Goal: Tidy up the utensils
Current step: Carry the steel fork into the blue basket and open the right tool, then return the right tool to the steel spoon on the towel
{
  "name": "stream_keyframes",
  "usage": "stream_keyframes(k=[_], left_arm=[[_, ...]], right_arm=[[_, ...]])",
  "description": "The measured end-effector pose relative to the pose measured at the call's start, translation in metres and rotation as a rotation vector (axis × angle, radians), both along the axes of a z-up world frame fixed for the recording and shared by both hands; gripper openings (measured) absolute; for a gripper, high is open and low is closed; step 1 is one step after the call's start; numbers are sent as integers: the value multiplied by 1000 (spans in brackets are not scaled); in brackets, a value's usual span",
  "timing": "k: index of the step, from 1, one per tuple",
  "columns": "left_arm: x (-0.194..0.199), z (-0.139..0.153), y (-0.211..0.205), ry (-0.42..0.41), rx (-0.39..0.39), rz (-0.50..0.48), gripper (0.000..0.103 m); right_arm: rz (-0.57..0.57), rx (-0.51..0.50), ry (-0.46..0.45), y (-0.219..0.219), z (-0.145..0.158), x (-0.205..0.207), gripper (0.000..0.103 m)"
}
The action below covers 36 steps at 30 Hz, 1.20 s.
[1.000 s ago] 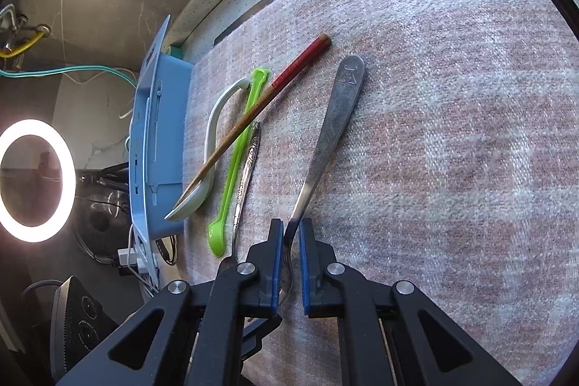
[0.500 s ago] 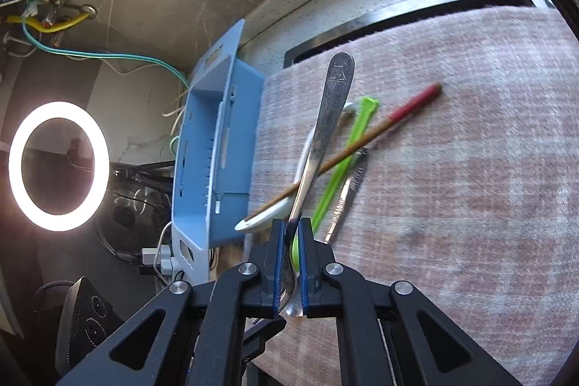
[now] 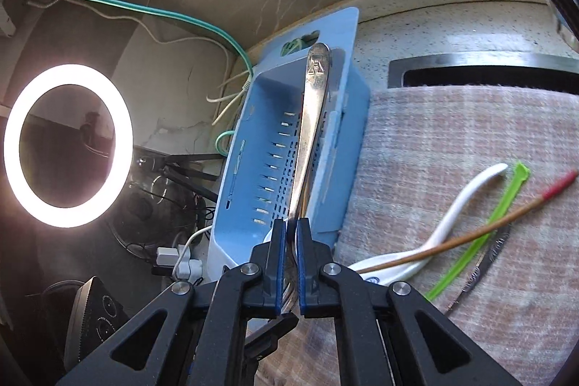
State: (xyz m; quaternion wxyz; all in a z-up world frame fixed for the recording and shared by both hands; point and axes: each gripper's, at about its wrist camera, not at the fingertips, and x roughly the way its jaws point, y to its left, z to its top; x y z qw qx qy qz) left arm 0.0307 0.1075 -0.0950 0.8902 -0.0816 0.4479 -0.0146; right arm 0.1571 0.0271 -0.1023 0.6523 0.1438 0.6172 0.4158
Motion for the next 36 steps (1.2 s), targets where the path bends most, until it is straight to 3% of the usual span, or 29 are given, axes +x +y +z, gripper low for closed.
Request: stream_keyframes(k=[12,21,22,23,25,28,36], left_arm=[[6,-21,44,24,-36,70,21],[3,-27,51,43,-48,103,22],[3,-26,52,46,-49,110,30],[2,-25,52,40,-44,122,35],[-2,-21,53,28,-41,132,40],[-7,-16,52,19,-32,139,40],[-16,-6,41,12,-22,153,40]], right_arm=[[65,-42,2,61,-16,-2,5],[79,-76,-63,71,-15,-5,10],[81,-80,-77,71,-12,-5,18],[80,-86,-91,70,-10,-5,34],[70,-72,-124,65,-3,-5,48],[76,-72,-165,58,7,-7,49],[70,-65,-173,31,20,-7,49]])
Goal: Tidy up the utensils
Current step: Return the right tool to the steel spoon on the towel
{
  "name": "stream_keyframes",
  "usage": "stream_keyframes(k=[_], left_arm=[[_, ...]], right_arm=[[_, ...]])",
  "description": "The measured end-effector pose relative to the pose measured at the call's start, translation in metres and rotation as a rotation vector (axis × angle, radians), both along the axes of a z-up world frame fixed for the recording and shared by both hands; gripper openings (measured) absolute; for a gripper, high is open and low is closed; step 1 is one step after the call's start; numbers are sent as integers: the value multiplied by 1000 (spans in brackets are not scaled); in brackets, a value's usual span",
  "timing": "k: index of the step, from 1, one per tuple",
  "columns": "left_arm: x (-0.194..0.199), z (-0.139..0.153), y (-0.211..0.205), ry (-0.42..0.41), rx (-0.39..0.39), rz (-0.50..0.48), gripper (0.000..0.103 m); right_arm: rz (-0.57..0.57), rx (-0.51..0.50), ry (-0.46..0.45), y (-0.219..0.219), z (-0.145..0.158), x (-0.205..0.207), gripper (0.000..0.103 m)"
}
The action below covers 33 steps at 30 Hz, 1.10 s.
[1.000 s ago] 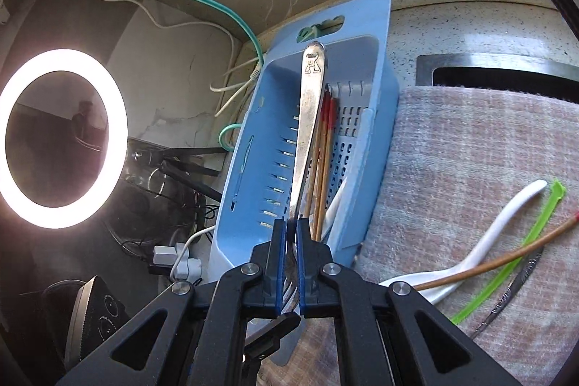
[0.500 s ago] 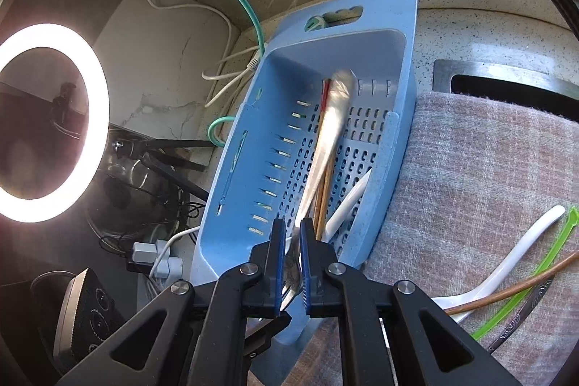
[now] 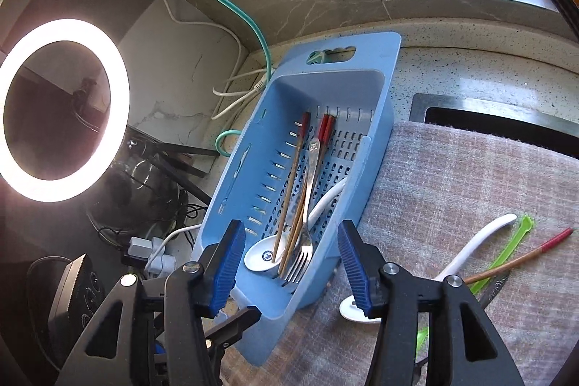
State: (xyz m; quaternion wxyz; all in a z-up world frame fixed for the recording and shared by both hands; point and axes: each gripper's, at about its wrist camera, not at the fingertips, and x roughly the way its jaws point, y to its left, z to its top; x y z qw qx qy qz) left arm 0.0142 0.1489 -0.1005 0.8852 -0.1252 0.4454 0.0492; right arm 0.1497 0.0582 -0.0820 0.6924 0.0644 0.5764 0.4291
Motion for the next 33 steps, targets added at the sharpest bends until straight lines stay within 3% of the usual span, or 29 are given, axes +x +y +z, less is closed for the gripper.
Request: stream_keyframes(k=[8,14,23,33], left_arm=[[-3,11,-16,-16,-9,12,40],[-5,6,-40,9,-24,-4,40],[-8,-12,-89,61,-56,-70,40],[-1,-40,-128,120,-40,-166,40]], right_arm=[[-35,12,-32,-47,19,4,51],[-56,-9,-23,-88,15,8,51],[-90,-63,58,-137,-17,12,51],[-93,-93,241,-145,-65,3,48]])
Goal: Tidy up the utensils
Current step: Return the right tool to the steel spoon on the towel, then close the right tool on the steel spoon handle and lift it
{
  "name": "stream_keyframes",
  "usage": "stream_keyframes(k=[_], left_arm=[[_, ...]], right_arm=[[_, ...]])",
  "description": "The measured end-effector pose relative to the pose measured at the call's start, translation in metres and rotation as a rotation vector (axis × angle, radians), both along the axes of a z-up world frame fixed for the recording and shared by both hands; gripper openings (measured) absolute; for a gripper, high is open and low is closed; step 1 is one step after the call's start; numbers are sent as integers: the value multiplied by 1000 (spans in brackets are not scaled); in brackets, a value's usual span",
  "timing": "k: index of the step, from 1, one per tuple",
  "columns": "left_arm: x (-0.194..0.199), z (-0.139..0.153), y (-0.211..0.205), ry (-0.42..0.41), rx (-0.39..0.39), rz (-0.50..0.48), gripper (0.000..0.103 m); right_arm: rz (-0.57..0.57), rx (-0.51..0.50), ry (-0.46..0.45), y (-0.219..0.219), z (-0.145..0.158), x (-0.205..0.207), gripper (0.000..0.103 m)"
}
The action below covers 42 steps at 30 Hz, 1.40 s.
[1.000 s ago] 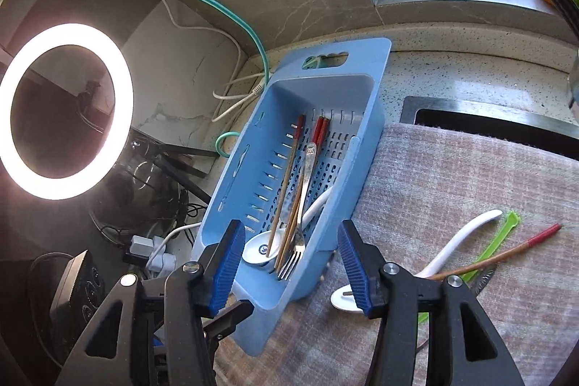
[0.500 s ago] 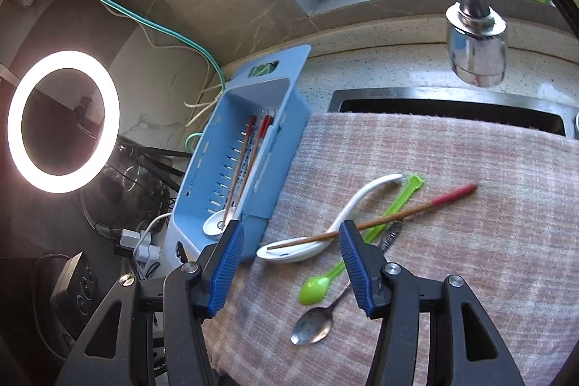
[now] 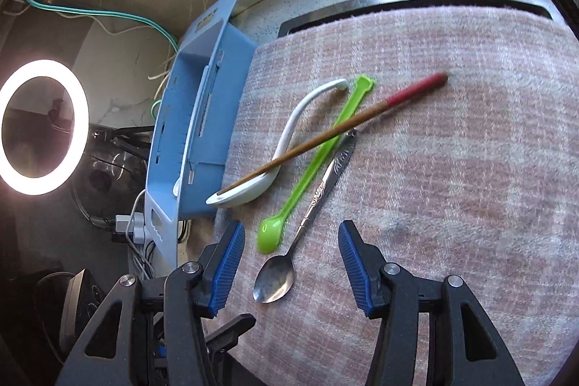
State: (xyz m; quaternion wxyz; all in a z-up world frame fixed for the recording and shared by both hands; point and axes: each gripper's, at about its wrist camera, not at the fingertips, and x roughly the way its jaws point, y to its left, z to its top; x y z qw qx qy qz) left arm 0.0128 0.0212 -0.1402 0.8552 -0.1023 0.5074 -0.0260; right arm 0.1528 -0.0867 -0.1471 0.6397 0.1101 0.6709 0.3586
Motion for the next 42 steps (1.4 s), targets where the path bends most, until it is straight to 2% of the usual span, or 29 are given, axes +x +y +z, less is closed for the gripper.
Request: stream_keyframes(k=[7,17,22,27,30,32,42], left_arm=[[6,-11,-5,15,16,-20,40],[10,-17,-15,3,28,-77,40],[11,-22,-22,-5,47,-107,26],[14,-22,-27,-18,51,-114,26],[18,-19,-27,-28,-1,-109,24],[22,-16,-27,-37,-18,-108,24],[27,-7,-41,-43,-41,-121,24]], right_arm=[[4,1,83,10,-20,-6,33],[-22,-11,144,15,-36,-10,27],[-31,-4,149,15,-38,-9,27],[-38,-8,154,18,-43,-10,20],[-38,-13,146,18,-43,-11,17],[-47,-26,144,17,-45,-11,6],[-104,3,169,-2,-42,-11,5]])
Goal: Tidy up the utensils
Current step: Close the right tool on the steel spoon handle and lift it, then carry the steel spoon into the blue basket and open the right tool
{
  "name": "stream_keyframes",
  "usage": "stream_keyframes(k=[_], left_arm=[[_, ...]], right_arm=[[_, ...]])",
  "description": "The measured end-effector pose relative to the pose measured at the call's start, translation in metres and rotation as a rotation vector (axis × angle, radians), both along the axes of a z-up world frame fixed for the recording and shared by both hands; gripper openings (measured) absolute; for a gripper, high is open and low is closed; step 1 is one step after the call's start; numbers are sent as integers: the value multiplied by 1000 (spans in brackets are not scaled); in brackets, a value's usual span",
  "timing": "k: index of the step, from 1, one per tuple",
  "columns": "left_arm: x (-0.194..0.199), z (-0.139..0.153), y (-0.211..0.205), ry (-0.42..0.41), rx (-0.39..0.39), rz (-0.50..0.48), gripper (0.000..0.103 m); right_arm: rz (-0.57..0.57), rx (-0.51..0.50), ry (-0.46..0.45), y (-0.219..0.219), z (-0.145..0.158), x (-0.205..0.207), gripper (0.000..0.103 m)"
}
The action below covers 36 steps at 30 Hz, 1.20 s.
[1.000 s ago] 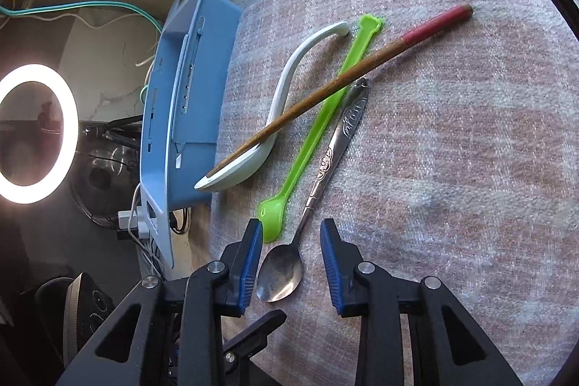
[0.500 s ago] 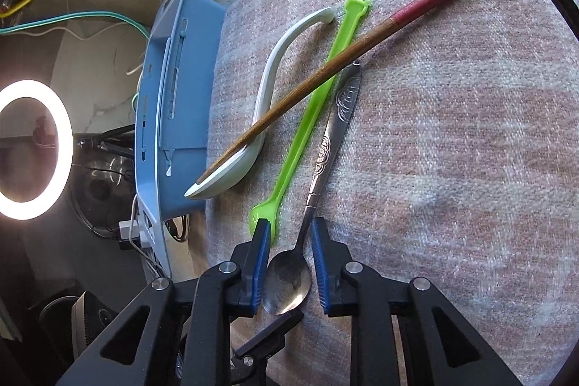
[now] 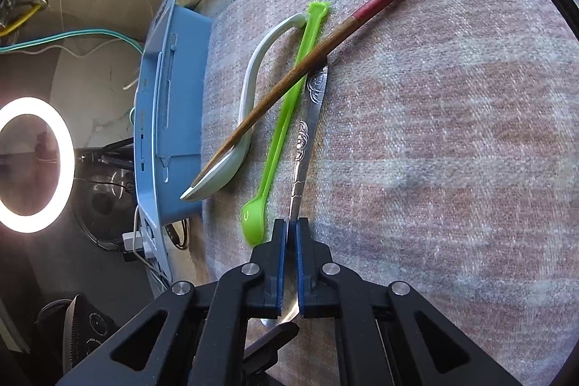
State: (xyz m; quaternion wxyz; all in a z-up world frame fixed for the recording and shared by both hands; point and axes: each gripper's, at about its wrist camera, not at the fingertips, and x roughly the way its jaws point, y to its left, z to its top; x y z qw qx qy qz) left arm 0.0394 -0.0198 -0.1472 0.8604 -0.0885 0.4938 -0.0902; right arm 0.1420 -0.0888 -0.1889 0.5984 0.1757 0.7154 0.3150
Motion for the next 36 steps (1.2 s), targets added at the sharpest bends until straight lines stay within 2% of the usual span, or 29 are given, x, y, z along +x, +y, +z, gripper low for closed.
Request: stream_keyframes(k=[8,15,23,26,28,33,36], left_arm=[[-4,9,-12,-21,-8,-42,24],[-7,9,-8,-11,-40,-69,24],[-16,4,-28,11,-64,-100,24],[-26,3,-31,17,-61,-91,23],[-31,4,-30,20,-75,-78,18],[-47,6,-26,12,-78,-43,14],[-52,8,-18,7,-80,-8,12]], right_arm=[[-41,9,14,-19,13,-1,5],[-80,-8,34,-35,12,-6,5],[-94,-18,72,-57,7,-19,5],[-83,-15,81,-58,6,-24,5],[-71,3,91,-54,8,-28,5],[-9,16,38,-32,24,-40,5],[-1,29,38,-23,27,-41,4]])
